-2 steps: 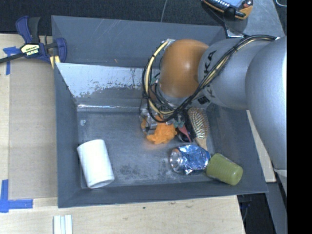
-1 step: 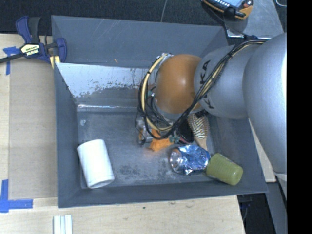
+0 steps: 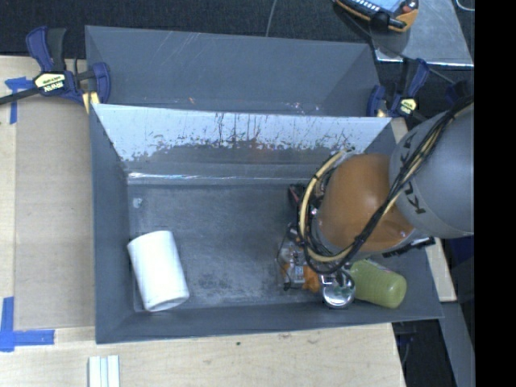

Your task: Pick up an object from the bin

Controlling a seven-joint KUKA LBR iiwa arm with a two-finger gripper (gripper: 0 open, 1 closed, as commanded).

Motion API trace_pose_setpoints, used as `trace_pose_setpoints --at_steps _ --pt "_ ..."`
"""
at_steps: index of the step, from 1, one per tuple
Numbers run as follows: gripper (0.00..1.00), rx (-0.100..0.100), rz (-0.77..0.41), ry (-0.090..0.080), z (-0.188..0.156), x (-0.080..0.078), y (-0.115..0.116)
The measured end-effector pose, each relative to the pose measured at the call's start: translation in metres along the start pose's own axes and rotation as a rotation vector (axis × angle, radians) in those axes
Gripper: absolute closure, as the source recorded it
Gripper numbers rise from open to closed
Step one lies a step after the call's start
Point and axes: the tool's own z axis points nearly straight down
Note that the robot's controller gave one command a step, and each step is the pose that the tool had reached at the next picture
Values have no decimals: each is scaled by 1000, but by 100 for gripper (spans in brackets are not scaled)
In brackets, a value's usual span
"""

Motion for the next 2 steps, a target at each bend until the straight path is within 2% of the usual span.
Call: trace_pose_setpoints --at_steps 1,2 --pt "100 2 -767 -8 -102 -45 4" --pt "100 0 -790 -8 -91 -42 33"
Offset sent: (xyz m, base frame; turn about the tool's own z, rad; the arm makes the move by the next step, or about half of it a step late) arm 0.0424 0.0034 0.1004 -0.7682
